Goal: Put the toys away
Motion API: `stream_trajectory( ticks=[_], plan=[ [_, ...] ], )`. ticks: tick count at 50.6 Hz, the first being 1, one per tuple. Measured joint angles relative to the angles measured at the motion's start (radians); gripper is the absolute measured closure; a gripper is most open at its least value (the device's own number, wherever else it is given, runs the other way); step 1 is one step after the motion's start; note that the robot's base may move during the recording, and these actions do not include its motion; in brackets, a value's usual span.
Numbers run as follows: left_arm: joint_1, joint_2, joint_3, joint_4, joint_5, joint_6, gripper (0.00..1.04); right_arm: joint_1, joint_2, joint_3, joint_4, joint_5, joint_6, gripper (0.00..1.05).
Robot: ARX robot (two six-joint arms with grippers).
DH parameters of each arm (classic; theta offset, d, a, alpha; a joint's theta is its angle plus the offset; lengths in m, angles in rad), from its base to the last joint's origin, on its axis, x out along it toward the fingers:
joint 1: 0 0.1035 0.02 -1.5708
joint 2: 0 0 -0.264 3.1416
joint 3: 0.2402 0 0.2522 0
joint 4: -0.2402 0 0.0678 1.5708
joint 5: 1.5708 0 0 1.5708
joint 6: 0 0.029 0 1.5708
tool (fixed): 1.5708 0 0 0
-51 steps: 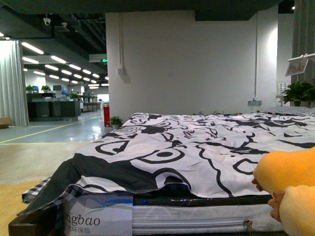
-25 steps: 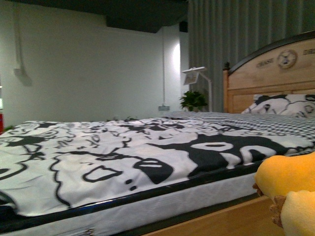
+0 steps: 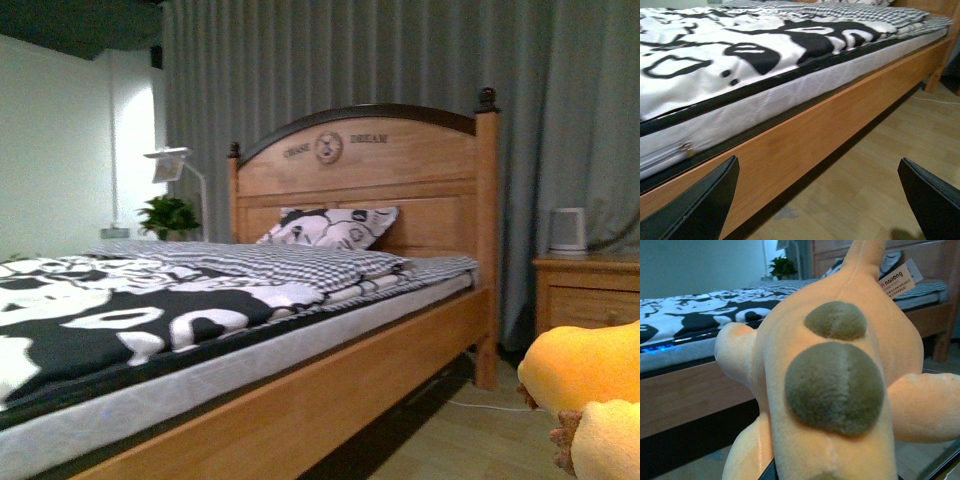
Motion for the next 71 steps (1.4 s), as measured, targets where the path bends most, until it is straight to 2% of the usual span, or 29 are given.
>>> stream_trajectory(
  ticks=[71],
  plan=[
    [0.0, 0.001, 0.0, 0.0, 0.001, 0.002, 0.06, -0.002, 0.0, 0.0, 0.0, -0.005, 0.0, 0.97]
  ],
)
